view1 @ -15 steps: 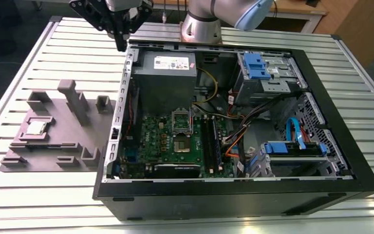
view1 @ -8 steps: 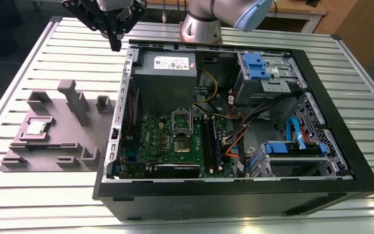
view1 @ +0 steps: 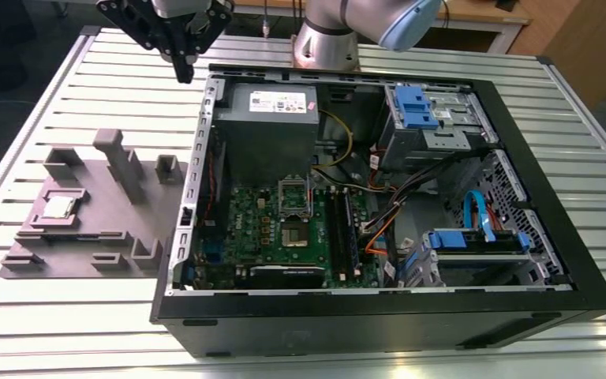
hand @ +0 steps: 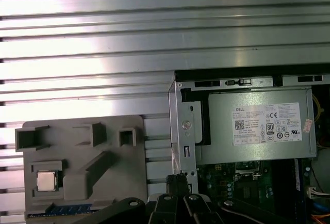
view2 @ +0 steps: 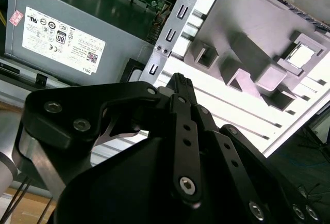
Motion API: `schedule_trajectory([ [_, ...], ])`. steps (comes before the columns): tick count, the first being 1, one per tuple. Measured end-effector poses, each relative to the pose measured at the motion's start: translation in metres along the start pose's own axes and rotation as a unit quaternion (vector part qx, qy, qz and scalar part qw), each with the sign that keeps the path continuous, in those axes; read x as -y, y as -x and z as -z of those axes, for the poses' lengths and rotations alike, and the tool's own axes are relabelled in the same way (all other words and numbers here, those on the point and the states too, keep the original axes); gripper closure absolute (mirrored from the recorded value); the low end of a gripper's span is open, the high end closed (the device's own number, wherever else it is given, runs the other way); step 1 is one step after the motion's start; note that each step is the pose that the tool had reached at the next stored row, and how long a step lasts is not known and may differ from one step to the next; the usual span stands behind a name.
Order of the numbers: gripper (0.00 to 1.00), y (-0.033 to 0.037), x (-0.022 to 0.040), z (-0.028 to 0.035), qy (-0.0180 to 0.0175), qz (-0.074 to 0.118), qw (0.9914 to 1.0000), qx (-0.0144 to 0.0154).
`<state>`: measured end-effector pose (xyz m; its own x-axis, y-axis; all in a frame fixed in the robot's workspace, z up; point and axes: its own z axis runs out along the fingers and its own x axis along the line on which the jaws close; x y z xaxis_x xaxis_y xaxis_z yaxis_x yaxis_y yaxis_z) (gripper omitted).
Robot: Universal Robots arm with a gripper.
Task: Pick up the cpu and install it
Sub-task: 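Reach for the cpu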
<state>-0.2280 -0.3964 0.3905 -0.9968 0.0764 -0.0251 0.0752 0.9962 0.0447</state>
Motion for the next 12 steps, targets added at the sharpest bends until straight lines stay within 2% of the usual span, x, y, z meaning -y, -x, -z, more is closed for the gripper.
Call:
schedule_trajectory([
  [12,0.90,-0.0037,0.0003,0.0001,0.0000,0.000,1.00000,0.0000],
])
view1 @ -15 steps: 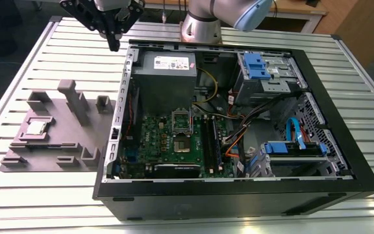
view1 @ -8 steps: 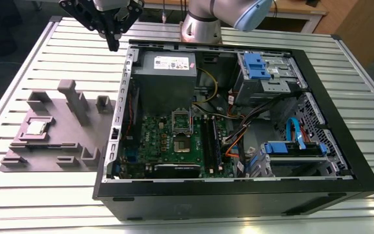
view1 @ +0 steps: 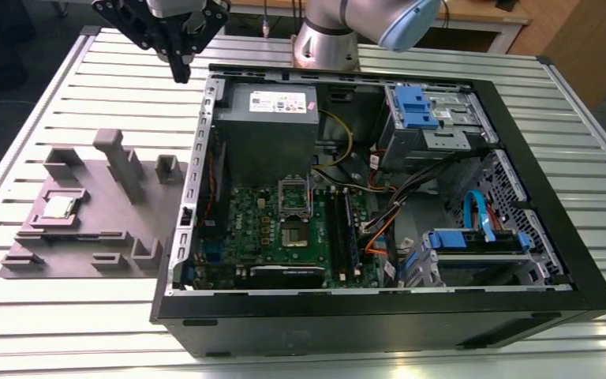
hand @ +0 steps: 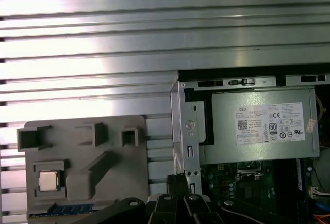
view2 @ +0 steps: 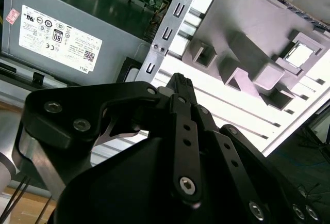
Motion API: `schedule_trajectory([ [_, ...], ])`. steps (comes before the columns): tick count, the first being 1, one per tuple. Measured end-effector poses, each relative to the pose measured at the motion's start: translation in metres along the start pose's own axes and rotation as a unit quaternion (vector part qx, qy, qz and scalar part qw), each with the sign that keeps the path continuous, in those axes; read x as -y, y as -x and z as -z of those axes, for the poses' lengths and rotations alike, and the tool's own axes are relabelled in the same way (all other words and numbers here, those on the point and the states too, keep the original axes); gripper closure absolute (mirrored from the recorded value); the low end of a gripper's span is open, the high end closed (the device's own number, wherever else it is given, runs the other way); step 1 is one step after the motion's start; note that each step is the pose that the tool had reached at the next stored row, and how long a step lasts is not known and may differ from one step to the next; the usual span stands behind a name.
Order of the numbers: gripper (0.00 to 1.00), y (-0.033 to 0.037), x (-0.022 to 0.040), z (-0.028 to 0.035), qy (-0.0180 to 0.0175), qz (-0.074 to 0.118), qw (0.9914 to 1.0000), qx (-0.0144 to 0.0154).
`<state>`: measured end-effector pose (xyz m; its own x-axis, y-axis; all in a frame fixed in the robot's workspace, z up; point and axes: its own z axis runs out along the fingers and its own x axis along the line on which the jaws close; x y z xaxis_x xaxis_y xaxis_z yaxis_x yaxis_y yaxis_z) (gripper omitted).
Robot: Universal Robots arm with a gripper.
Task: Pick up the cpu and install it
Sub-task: 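Reach for the cpu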
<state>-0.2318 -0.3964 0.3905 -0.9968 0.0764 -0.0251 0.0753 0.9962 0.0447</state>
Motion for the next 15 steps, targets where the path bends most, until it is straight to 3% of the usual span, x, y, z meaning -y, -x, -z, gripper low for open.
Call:
schedule_trajectory([
  [15,0.90,-0.0092,0.0007,0.0002,0.0001,0.000,1.00000,0.0005],
])
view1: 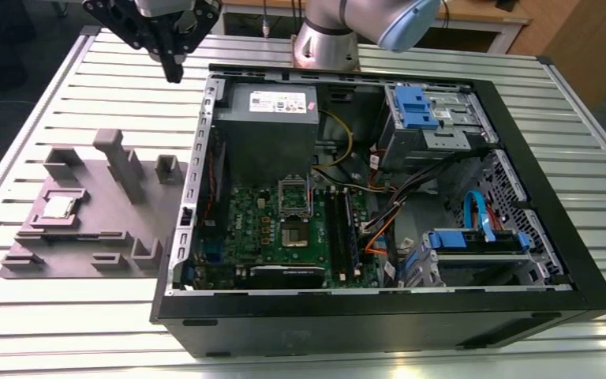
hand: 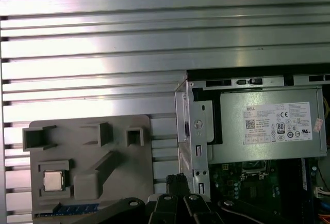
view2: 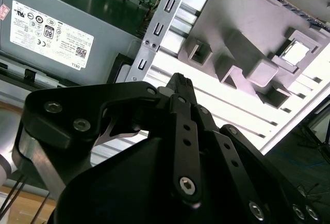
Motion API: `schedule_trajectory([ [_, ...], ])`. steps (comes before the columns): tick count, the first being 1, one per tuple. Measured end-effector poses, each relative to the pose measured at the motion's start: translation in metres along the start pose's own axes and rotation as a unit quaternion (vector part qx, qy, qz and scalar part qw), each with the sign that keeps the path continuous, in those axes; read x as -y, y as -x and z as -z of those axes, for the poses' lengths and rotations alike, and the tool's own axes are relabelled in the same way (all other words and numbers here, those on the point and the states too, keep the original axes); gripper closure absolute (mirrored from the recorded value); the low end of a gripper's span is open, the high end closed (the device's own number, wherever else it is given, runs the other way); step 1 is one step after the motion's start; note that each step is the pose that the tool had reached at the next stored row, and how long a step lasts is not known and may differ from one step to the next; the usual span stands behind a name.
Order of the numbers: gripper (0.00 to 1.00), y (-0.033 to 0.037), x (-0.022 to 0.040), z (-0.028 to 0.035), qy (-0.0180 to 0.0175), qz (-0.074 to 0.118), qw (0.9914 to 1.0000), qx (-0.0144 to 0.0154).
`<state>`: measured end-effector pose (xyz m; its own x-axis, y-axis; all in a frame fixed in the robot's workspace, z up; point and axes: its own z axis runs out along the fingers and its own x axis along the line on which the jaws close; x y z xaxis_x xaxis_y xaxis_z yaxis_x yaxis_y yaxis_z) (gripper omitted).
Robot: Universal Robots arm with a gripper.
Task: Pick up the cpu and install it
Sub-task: 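Reach for the cpu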
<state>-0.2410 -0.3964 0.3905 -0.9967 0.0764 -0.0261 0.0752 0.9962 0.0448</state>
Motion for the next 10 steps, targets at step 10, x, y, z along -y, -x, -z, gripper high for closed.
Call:
schedule_trajectory([
  [10,0.90,-0.0055,0.0004,0.0000,0.0000,0.000,1.00000,0.0001],
])
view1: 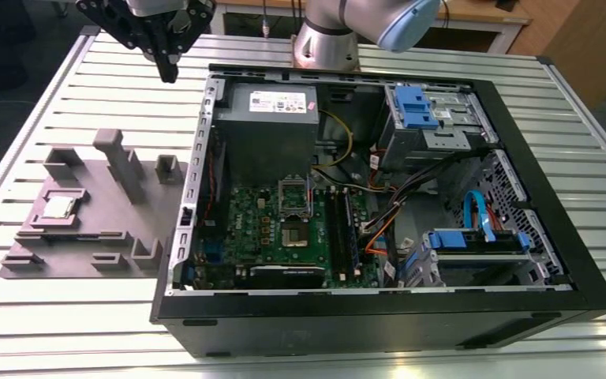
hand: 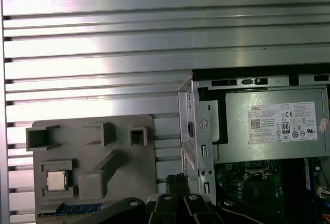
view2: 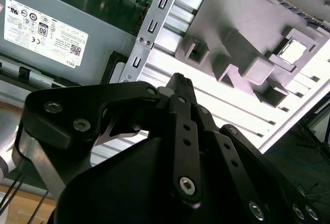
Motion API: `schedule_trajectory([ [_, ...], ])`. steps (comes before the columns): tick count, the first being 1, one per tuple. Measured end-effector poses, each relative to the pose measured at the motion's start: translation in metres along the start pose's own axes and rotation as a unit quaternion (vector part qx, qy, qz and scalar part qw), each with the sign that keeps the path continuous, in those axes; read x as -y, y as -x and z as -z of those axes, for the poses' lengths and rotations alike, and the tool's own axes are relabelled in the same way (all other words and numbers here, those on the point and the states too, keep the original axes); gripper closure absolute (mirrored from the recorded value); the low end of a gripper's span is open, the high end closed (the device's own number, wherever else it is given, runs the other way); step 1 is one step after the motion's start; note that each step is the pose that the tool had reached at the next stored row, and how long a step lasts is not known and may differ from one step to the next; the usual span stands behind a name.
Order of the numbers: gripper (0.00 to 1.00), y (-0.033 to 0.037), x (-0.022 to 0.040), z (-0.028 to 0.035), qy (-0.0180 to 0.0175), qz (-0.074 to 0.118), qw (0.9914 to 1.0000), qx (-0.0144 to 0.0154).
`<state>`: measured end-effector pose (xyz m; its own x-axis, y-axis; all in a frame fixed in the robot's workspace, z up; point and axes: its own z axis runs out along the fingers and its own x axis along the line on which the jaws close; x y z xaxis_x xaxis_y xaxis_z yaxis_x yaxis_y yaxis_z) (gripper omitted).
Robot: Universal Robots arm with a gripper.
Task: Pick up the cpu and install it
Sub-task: 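Reach for the cpu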
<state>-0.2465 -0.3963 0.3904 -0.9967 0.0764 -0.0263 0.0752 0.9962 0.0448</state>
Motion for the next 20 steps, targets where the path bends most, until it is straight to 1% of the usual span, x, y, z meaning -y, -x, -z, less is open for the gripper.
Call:
schedule_trajectory([
  [12,0.90,-0.0035,0.0003,0.0001,0.0000,0.000,1.00000,0.0000],
  [13,0.90,-0.0038,0.0003,-0.0006,0.0000,0.000,1.00000,0.0000],
  [14,0.90,-0.0038,0.0004,-0.0014,0.0000,0.000,1.00000,0.0000],
  [20,0.90,-0.0038,0.0004,-0.0014,-0.0001,0.000,1.00000,0.0000],
])
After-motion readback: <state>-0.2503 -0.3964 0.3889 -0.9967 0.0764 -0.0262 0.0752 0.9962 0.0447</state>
